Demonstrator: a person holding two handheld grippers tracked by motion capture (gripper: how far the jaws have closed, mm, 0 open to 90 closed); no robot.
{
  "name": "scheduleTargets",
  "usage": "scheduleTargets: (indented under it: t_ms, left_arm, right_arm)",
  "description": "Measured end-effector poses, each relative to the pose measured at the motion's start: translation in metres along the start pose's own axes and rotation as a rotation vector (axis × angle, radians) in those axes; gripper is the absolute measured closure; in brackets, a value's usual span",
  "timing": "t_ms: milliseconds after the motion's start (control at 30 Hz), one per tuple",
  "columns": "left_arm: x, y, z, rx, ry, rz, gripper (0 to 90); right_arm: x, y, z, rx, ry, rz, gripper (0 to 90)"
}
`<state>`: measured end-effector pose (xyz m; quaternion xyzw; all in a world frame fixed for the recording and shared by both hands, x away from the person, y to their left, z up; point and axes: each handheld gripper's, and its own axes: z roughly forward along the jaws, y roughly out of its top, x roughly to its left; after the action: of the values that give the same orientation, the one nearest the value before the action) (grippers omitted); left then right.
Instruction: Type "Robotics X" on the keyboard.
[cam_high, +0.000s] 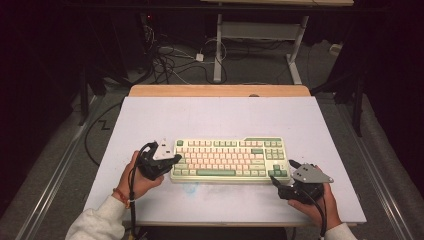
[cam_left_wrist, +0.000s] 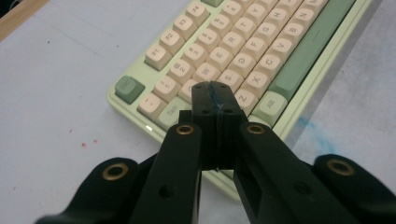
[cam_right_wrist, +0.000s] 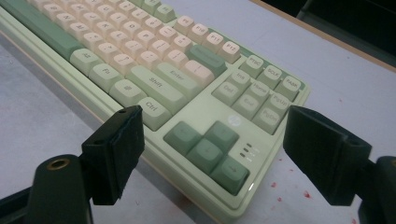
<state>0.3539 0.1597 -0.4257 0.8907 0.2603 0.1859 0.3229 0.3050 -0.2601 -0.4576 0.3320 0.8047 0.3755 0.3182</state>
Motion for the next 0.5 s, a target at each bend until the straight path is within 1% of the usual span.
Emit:
scheduleTargets:
  t_ms: [33,67,200,267,333,367,500]
  left_arm:
    - [-0.001,0.004,0.003,0.005,-0.006,0.007,87.4]
    - [-0.002,0.008,0.006,0.011,-0.003,0.018,87.3]
    - [-0.006,0.025,0.019,0.020,-0.032,0.050,87.5]
    - [-0.010,0.034,0.025,0.024,-0.035,0.075,87.4]
    - [-0.013,0.043,0.031,0.031,-0.051,0.090,87.4]
    - [-0.014,0.046,0.035,0.035,-0.050,0.099,87.4]
    - [-0.016,0.056,0.053,0.062,-0.070,0.109,87.4]
  right_arm:
    - [0.000,0.000,0.001,0.001,0.002,-0.003,20.9]
    - [0.001,0.000,0.001,0.004,0.001,-0.005,20.9]
    - [0.002,0.000,0.002,0.012,0.000,-0.015,20.9]
    - [0.001,0.000,0.003,0.017,0.000,-0.011,20.9]
    - [0.001,-0.001,0.003,0.019,0.000,-0.009,20.9]
    - [0.001,-0.001,0.003,0.019,0.001,-0.008,20.9]
    - [0.001,-0.001,0.004,0.029,0.001,-0.011,21.1]
